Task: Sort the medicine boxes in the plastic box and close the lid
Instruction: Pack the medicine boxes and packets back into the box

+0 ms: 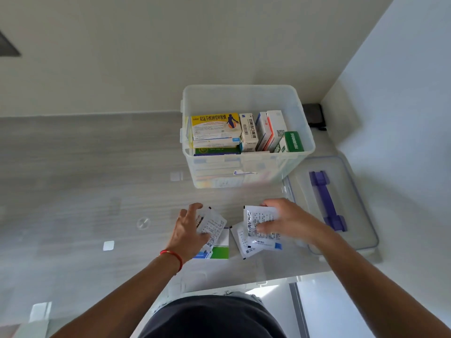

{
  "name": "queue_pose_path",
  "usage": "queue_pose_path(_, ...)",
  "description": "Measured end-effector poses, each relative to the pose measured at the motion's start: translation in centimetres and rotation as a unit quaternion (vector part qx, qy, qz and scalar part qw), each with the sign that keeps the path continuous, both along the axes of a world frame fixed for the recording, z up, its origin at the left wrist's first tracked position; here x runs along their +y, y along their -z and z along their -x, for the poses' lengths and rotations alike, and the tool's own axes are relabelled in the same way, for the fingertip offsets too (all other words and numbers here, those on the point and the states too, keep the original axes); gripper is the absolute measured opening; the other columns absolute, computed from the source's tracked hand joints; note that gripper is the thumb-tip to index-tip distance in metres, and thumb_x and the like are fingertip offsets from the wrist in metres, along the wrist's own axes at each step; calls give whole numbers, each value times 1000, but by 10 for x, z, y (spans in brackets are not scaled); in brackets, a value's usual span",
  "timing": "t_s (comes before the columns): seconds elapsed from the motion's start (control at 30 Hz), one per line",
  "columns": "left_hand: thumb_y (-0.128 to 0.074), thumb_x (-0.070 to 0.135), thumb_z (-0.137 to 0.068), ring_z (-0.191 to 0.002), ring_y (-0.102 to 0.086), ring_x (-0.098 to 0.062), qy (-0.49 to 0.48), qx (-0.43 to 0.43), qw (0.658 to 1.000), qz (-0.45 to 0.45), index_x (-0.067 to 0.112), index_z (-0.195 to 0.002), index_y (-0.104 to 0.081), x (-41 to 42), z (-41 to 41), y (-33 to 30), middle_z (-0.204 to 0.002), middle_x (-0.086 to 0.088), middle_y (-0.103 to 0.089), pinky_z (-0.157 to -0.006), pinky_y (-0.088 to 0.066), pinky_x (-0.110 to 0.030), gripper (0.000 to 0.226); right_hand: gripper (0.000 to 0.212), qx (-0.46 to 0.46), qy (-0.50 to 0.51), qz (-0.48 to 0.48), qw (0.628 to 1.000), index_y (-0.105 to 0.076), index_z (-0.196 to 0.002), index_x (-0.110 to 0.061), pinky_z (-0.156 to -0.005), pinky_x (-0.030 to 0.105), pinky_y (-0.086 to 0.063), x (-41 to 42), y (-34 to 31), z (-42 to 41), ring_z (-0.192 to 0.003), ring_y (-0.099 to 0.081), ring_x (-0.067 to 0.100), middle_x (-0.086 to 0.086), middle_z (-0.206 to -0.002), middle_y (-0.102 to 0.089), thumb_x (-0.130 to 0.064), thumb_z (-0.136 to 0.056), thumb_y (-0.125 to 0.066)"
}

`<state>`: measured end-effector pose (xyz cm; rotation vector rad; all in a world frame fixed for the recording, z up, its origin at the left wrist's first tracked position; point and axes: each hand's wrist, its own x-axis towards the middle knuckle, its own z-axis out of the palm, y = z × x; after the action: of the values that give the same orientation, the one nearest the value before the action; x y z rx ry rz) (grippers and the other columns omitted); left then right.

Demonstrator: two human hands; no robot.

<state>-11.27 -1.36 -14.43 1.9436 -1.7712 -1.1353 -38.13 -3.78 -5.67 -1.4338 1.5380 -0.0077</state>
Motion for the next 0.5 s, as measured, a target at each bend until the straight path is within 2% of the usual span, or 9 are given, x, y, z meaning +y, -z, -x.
queue_pose_path(0.07, -74, 7, -76, -105, -60, -22, -8, 51, 999, -6, 29, -125, -48, -4, -2, -10, -112, -1, -59, -73, -58, -24, 60, 31, -53, -23, 19, 998, -68, -104, -39, -87, 35, -59, -17, -39, 3, -96, -72, 1, -19, -104, -76, -33, -79, -86)
queue_pose_path(0.13, -75, 4, -75, -89, -69, -12, -14, 94, 995, 7, 31, -114, -51, -5, -4, -26, -103, 5, -65, -56, -57, -16, 53, 33, -114, -21, 73, 991, -69, -109, -34, -78, 34, -62, -38, -76, 5, -94, -75, 6, -14, -105, -77, -33, -81, -85)
queue_pose_path(0.23, -78, 5, -72, -81, -70, 1, -28, 135, 990, 38, 38, -107, -54, -8, -4, -61, -91, 18, -67, -54, -56, -16, 53, 31, -185, 51, 182, 964, -70, -105, -29, -63, 26, -60, -83, -114, 1, -87, -78, 11, -6, -98, -79, -34, -76, -80)
queue_pose_path(0.3, -78, 3, -72, -84, -71, -1, -44, 172, 982, 60, 39, -106, -56, -11, -4, -87, -88, 17, -70, -55, -57, -18, 54, 28, -190, 89, 230, 950, -70, -99, -25, -65, 35, -58, -122, -115, -8, -85, -77, 14, -1, -93, -78, -31, -71, -75)
queue_pose_path(0.4, -80, 1, -74, -83, -72, -3, -72, 202, 970, 113, 36, -107, -59, -19, -3, -128, -90, 20, -72, -56, -57, -17, 52, 27, -160, 64, 189, 967, -71, -103, -16, -84, 45, -60, -174, -91, -29, -94, -76, 22, 5, -98, -78, -17, -77, -78)
queue_pose_path(0.43, -81, 1, -74, -82, -73, -3, -85, 208, 965, 132, 34, -108, -60, -23, -3, -141, -90, 18, -73, -56, -57, -17, 51, 28, -139, 33, 165, 976, -71, -105, -15, -85, 44, -60, -186, -80, -37, -96, -76, 23, 4, -100, -78, -15, -80, -80)
queue_pose_path(0.5, -82, 2, -75, -82, -74, -7, -110, 219, 956, 163, 30, -111, -61, -34, -4, -162, -91, 11, -75, -59, -59, -22, 50, 30, -100, -40, 123, 987, -71, -109, -17, -75, 34, -59, -199, -61, -53, -94, -74, 21, -2, -97, -77, -20, -82, -83)
